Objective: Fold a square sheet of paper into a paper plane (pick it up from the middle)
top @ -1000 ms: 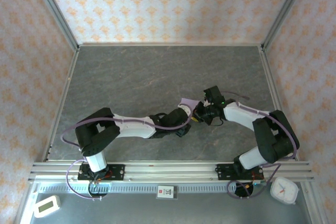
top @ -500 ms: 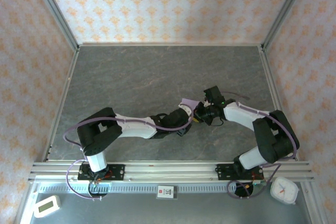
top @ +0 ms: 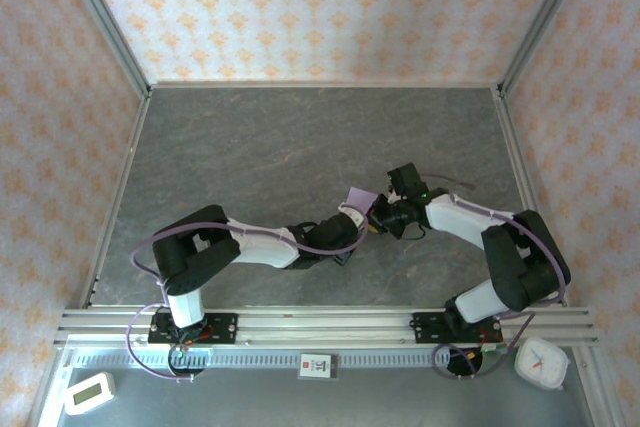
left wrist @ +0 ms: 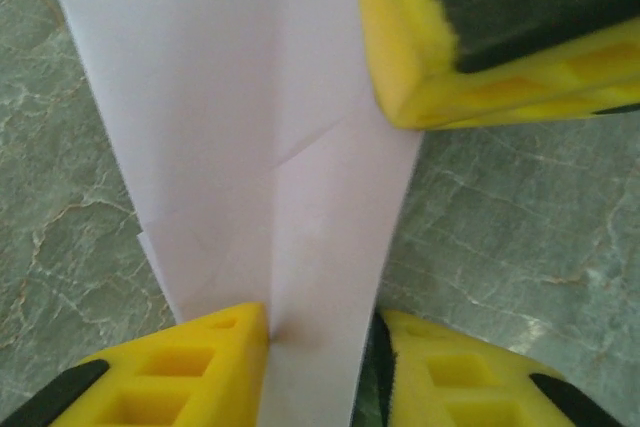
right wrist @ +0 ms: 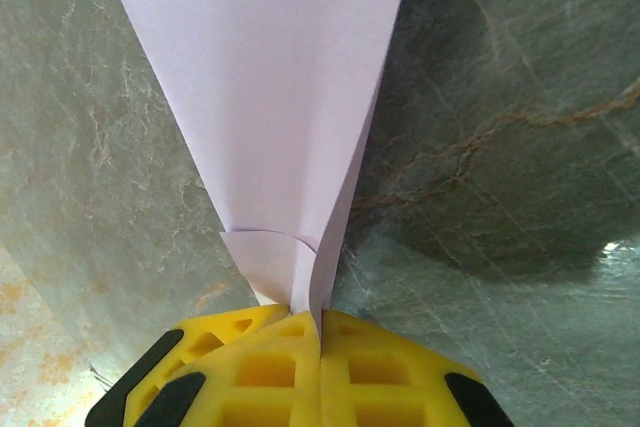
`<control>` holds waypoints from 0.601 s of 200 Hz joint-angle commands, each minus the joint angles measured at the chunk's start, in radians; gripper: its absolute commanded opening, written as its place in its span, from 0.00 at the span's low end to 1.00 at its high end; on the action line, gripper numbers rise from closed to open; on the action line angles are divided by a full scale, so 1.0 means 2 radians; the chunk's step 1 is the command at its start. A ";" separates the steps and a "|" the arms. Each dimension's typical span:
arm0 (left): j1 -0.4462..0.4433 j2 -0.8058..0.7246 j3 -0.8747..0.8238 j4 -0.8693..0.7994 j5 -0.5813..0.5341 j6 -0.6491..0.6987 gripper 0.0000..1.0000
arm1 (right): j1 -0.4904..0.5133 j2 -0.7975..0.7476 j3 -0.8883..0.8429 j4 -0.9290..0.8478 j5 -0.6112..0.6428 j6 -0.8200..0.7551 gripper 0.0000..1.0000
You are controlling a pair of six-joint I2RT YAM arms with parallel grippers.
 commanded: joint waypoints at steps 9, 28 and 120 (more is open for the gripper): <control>-0.002 0.009 -0.013 -0.022 -0.008 0.008 0.39 | 0.003 -0.001 0.013 0.002 -0.002 -0.004 0.00; -0.002 0.007 -0.010 -0.022 -0.011 0.006 0.38 | 0.003 -0.001 0.013 0.001 -0.003 -0.004 0.00; -0.002 0.011 0.000 -0.020 0.009 0.002 0.06 | 0.003 0.002 0.011 0.000 -0.003 -0.007 0.00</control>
